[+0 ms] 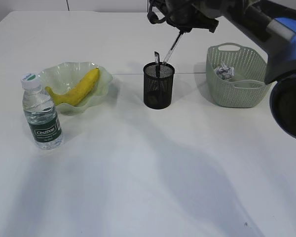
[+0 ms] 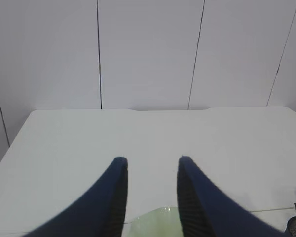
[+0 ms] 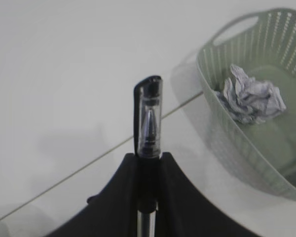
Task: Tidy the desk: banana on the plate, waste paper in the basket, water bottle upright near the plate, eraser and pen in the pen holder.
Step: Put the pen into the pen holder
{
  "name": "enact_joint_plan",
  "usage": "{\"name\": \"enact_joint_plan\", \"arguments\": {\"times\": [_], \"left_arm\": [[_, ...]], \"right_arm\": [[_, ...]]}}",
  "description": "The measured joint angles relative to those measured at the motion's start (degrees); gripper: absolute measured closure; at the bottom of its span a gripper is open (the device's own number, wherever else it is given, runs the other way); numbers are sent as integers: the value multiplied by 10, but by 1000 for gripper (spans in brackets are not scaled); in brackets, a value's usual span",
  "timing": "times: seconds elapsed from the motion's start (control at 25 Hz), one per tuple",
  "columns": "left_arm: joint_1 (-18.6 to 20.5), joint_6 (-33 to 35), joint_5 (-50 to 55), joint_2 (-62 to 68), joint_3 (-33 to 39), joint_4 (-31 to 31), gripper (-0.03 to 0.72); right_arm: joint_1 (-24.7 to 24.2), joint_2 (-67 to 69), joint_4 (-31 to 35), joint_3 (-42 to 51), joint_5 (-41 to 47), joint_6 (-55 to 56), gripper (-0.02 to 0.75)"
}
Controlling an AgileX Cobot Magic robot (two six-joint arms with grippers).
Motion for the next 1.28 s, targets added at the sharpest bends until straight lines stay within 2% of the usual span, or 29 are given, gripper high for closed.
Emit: {"name": "enact_joint_plan", "arguments": {"times": [0.4, 0.6, 1.0, 1.28], "left_arm": [[0, 0, 0, 0, 0, 0, 449], [0, 0, 0, 0, 0, 0, 449], [0, 0, 0, 0, 0, 0, 449], [0, 0, 0, 0, 0, 1, 449]], "right_arm": [[0, 3, -106, 0, -121, -42, 659], [0, 23, -152, 0, -139, -62, 659], [0, 42, -155, 0, -172, -74, 659], [0, 63, -117, 0, -172, -75, 659]]}}
